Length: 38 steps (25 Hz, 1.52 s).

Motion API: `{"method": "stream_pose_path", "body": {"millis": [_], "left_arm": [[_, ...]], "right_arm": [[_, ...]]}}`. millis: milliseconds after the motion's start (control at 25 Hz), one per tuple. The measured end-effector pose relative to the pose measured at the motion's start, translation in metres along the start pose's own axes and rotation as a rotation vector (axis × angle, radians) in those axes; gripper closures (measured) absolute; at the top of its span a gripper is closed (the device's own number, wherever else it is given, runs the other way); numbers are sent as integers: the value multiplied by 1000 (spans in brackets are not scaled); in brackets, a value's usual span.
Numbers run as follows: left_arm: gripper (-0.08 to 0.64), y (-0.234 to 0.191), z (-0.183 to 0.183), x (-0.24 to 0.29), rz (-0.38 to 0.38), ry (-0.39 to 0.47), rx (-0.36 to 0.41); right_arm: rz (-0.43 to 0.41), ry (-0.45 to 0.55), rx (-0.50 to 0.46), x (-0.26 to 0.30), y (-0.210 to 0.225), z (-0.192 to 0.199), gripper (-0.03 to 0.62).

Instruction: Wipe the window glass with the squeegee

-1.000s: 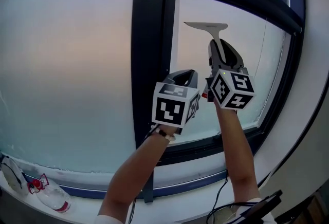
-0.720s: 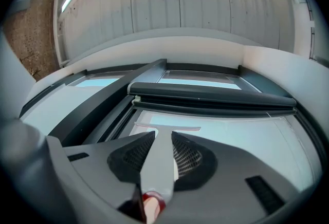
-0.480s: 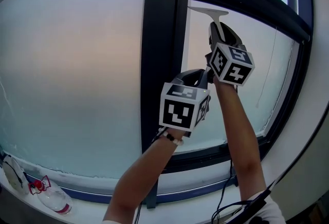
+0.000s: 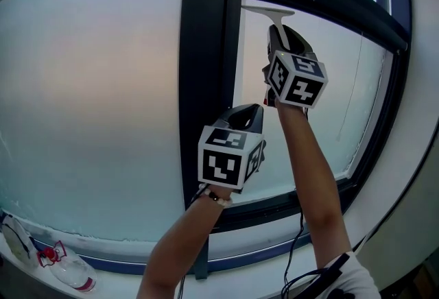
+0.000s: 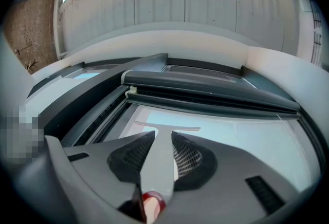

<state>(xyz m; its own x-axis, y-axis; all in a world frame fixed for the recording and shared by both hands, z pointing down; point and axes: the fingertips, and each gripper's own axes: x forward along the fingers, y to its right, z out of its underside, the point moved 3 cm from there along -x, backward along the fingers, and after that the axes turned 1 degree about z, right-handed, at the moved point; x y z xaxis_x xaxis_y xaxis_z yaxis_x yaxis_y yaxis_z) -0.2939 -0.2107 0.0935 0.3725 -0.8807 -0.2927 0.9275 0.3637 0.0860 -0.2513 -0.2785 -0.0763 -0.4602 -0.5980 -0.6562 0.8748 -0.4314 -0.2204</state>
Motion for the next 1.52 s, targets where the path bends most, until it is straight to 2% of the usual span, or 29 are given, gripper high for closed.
{"method": "stream_pose_path", "body": {"millis": [320, 720, 1200, 1520], "left_arm": [[561, 3, 24, -20, 23, -30, -13], [561, 12, 59, -45, 31, -73, -24], [561, 20, 123, -68, 70, -153, -146], [561, 7, 172, -86, 28, -213, -201]], "right_arm": [[-1, -29, 2, -19, -13, 19, 502], [3, -93, 0, -65, -27, 62, 502], [-2, -219, 18, -135, -48, 132, 502], [-2, -269, 48, -165, -59, 167, 503]]}}
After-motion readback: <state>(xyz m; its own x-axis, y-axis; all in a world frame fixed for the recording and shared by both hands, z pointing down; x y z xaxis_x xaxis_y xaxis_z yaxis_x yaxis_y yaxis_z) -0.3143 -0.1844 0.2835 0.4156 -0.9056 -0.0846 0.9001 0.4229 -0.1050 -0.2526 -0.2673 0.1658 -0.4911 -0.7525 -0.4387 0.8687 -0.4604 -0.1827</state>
